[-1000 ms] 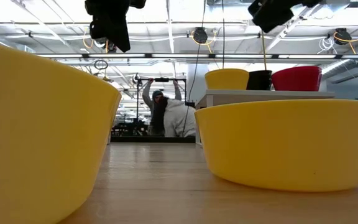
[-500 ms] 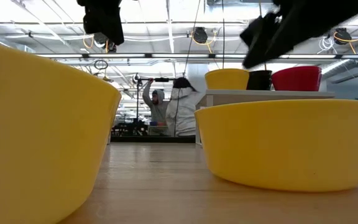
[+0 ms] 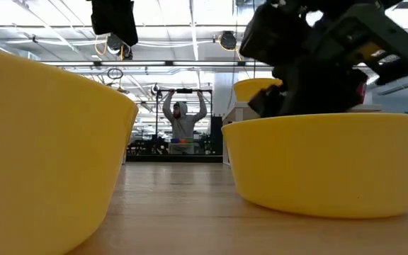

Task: Pick & Place Mini bowls
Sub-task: Stack the yellow bowl on top of the yellow bowl on the shelf

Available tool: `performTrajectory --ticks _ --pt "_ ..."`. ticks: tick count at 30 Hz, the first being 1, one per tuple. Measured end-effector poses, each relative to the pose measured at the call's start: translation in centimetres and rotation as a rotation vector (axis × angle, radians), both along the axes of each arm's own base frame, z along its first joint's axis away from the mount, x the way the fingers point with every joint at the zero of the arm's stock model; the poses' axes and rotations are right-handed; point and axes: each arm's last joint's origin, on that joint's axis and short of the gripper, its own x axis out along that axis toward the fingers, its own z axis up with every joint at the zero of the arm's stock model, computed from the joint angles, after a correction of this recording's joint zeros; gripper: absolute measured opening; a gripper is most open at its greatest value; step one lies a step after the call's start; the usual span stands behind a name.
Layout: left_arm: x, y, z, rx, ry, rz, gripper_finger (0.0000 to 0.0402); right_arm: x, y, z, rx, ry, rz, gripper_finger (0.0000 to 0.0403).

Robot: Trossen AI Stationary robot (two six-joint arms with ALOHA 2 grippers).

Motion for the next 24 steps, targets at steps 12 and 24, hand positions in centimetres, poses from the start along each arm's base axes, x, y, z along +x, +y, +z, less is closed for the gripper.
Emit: performTrajectory --ticks 12,24 --pt "0.0 0.0 0.0 0.005 0.001 -0.008 0.0033 -0.2 0.0 -0.8 0.013 0.06 0.026 0.0055" --pt "0.0 0.0 0.0 0.003 -0.001 -0.005 0.0033 -3.5 -2.3 8.7 -0.038 -0.144 0.035 0.0002"
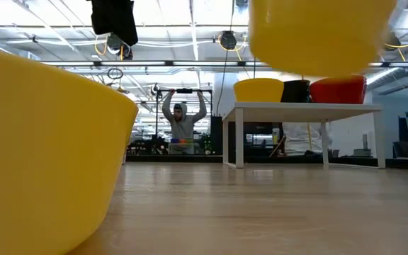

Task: Pick & Place Mini bowls
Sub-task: Stack the yellow bowl on top of the yellow bowl on the shelf

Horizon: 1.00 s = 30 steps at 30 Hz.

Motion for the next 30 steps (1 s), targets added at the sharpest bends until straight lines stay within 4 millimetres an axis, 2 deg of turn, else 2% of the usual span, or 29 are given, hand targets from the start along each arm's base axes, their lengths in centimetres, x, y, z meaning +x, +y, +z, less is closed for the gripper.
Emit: performTrajectory --ticks 5,12,17,22,26,30 --pt "0.0 0.0 0.0 -0.001 -0.003 0.0 0.0033 -2.8 -4.0 4.8 -0.028 -0.103 -0.094 0.0002" --pt "0.1 0.0 0.0 0.001 -0.007 -0.003 0.0033 -5.7 -11.2 8.3 -0.065 -0.214 -0.341 0.0001" --pt "0.1 0.0 0.0 0.002 -0.008 -0.006 0.0033 -6.9 -16.6 8.9 -0.118 -0.247 -0.559 0.0001" --pt "0.1 0.0 0.0 0.025 -0.007 -0.045 0.0033 -7.6 -21.2 8.6 -0.165 -0.249 -0.735 0.0001" --pt "0.2 0.2 0.1 0.026 -0.01 -0.041 0.0033 -8.2 -23.6 8.8 -0.176 -0.237 -0.828 0.0" --pt "0.2 0.5 0.1 0.031 -0.009 -0.039 0.0033 -8.2 -24.6 8.9 -0.179 -0.208 -0.855 0.0"
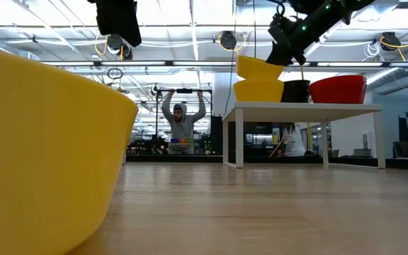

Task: Pick & Place Mini bowls
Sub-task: Stack the yellow bowl on top of the yellow bowl on the shelf

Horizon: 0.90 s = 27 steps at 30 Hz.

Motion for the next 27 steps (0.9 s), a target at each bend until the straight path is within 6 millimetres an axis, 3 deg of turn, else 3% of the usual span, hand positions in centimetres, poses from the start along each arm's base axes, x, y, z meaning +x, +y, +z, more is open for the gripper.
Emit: performTrajectory --ticks 18,27 --pt "0.2 0.9 0.0 0.013 0.001 0.009 0.0033 0.3 -0.2 -0.9 0.023 0.073 0.013 0.0005" --pt "0.2 0.9 0.0 0.011 0.002 0.012 0.0033 0.2 -0.2 -1.4 0.03 0.084 0.014 0.0045"
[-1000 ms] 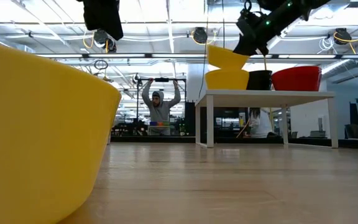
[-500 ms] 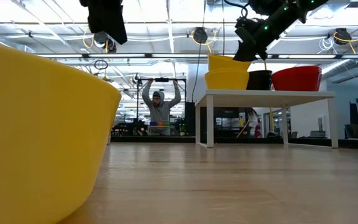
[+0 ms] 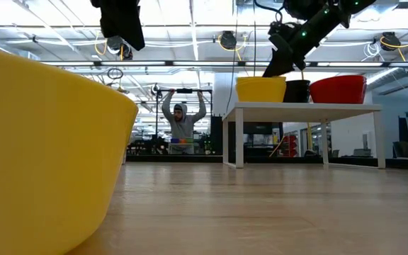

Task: Pick & Place Mini bowls
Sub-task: Stack the yellow bowl on top of the yellow bowl on the shelf

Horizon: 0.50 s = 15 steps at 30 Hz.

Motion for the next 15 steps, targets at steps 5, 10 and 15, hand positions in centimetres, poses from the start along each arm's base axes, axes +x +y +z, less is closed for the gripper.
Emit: performTrajectory --ticks 5,10,15 --pt "0.0 0.0 0.0 -0.001 0.0 0.002 0.0033 0.1 -0.1 0.1 -0.025 -0.006 0.011 0.0077" --pt "0.0 0.0 0.0 -0.003 -0.003 0.005 0.0033 -0.1 0.1 0.5 -0.06 -0.008 0.027 0.0119" --pt "0.9 -0.8 -1.3 -0.1 -0.072 -0.025 0.0033 -1.1 0.7 1.7 -0.105 -0.039 0.037 0.0156"
